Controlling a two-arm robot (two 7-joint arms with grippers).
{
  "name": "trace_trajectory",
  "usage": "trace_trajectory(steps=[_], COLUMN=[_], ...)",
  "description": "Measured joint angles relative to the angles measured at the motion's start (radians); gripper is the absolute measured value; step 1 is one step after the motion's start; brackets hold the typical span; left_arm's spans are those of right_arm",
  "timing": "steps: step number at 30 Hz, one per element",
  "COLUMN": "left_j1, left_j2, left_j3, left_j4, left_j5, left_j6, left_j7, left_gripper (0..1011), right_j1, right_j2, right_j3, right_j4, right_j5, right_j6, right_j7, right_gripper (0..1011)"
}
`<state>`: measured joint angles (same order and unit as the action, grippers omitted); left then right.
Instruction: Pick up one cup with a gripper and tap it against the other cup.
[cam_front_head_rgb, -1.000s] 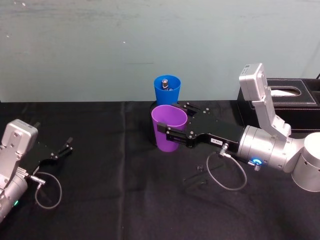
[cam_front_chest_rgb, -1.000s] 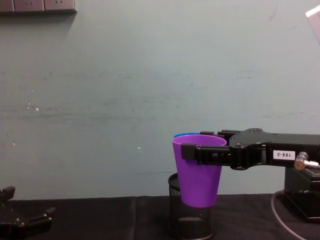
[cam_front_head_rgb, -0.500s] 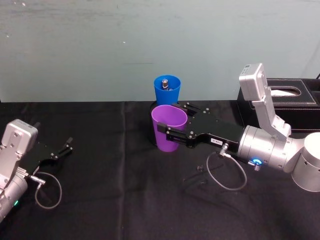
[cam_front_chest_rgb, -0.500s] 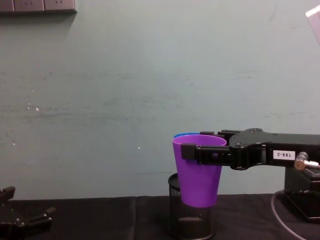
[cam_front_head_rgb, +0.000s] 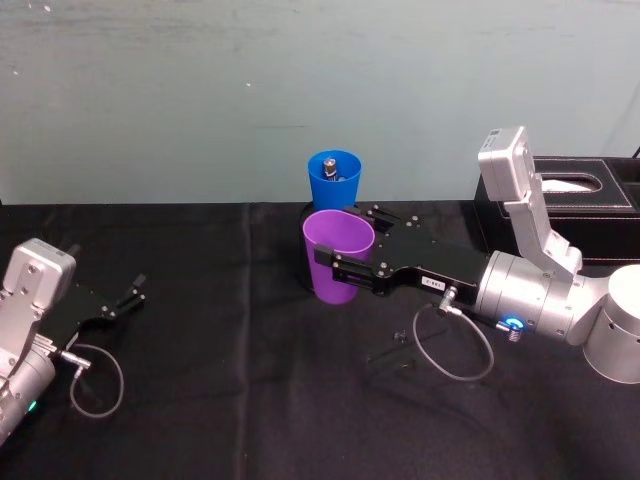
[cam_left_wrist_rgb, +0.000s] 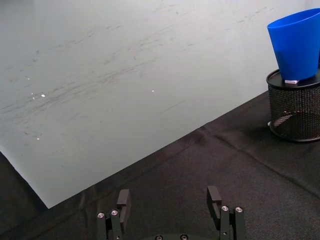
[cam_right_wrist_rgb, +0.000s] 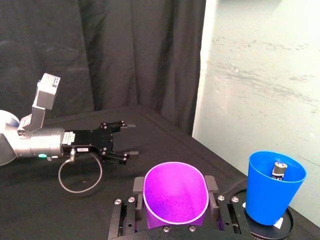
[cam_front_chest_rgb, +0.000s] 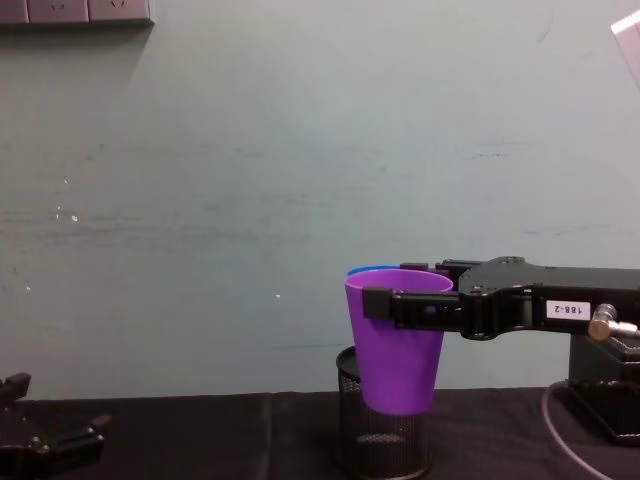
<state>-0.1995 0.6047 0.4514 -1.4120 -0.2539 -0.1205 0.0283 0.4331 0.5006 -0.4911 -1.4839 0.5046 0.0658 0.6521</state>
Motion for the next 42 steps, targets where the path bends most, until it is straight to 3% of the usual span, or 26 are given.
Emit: trace_trajectory(steps=[22,30,42], left_j1=[0.0,0.0,0.0], left_j2=[0.0,0.0,0.0], left_j3=[0.0,0.0,0.0], left_j4=[0.0,0.0,0.0], left_j5=[0.0,0.0,0.0], left_j6=[0.0,0.0,0.0], left_j7=[0.0,0.0,0.0], left_gripper=[1000,1000,1000], right_j1=[0.004,0.026,0.085], right_j2=[0.0,-0.014,-0.065], right_j3=[-0.012,-0.025,-0.032], right_j4=[0.004,0.045,0.153], right_j5=[0.002,0.005,0.016], right_j6=[-0.002,-0.002,0.007], right_j7=[-0.001,-0.026,-0.044], right_gripper=[728,728,728])
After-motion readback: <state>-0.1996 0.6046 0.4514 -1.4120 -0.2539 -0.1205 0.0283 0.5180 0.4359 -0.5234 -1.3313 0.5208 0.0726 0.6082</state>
